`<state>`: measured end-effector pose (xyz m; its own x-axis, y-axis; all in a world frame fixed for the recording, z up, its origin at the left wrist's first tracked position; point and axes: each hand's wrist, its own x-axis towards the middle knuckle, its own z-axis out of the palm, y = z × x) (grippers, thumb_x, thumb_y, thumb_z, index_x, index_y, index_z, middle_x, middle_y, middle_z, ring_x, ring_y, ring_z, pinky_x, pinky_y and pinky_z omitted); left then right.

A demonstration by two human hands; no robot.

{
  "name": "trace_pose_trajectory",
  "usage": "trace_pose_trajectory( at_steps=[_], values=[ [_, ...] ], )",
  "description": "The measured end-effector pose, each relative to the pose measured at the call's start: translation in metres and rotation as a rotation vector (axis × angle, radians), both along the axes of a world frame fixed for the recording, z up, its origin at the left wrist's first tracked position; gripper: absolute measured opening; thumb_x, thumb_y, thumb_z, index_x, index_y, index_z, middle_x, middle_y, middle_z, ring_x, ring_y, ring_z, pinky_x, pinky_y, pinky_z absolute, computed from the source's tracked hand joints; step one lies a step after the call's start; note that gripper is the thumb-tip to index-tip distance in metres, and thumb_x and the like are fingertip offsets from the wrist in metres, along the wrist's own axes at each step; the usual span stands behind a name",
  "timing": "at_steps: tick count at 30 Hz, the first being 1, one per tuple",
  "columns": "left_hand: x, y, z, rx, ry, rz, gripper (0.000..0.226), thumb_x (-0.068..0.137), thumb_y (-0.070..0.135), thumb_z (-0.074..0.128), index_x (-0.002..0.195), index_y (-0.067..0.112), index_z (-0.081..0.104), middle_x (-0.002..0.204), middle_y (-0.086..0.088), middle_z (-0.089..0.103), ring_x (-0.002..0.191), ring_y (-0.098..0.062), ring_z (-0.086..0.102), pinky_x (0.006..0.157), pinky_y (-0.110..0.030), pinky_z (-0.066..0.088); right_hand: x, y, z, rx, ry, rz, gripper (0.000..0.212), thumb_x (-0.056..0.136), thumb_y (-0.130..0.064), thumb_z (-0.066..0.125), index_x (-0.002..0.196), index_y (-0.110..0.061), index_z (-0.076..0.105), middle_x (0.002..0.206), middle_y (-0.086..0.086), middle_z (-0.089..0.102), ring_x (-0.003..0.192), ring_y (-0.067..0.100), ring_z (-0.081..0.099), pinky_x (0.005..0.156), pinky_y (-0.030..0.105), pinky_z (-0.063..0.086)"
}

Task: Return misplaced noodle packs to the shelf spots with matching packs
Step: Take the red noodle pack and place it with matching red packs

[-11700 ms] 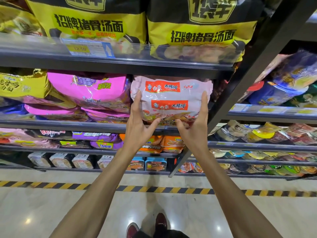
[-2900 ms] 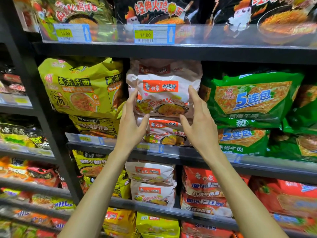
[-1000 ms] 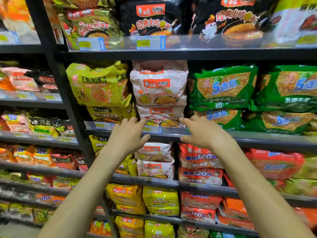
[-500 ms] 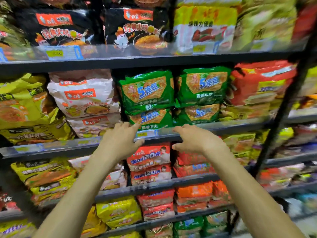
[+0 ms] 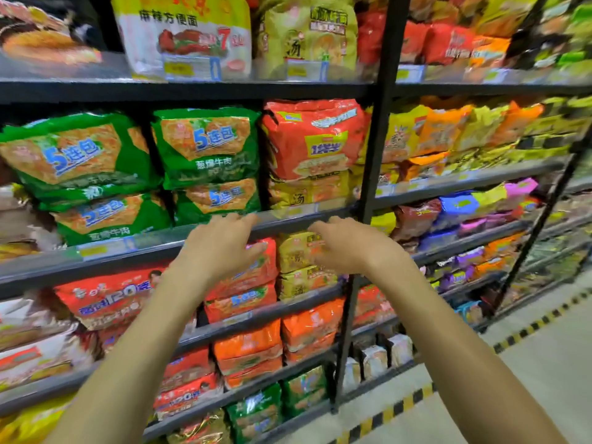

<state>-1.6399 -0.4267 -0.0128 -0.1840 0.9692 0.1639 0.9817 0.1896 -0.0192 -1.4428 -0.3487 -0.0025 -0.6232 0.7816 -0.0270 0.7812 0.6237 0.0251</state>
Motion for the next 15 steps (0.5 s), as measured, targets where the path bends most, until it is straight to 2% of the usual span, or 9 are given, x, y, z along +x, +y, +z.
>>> trace_pose_trajectory(
  at_steps=[3,8,15],
  values=[
    [0.035,0.019,-0.006,0.006,-0.035,-0.006,0.059,0.101,0.053,0.048,0.151,0.025,0.038,0.145,-0.008,0.052,0.134,-0.034,0.049,0.101,-0.049,0.048,0.033,0.019,-0.005,0.018,-0.01,-0.025,0.06,0.099,-0.049,0.048,0.151,-0.024,0.032,0.145,0.01,0.042,0.13,0.033,0.045,0.089,0.045,0.049],
    [0.079,0.036,-0.01,-0.007,-0.029,0.001,0.058,0.102,0.054,0.044,0.153,0.028,0.037,0.147,-0.006,0.051,0.134,-0.033,0.048,0.099,-0.049,0.047,0.067,0.048,-0.004,-0.007,-0.04,-0.012,0.065,0.097,-0.051,0.051,0.152,-0.021,0.032,0.144,0.011,0.042,0.13,0.035,0.045,0.097,0.048,0.048],
    [0.085,0.05,0.003,-0.01,0.006,0.064,0.059,0.101,0.056,0.046,0.153,0.031,0.034,0.145,-0.005,0.053,0.133,-0.031,0.05,0.095,-0.048,0.048,0.078,0.077,-0.007,-0.023,-0.014,0.042,0.065,0.097,-0.049,0.053,0.152,-0.024,0.03,0.15,0.01,0.035,0.135,0.034,0.039,0.098,0.048,0.048]
  ],
)
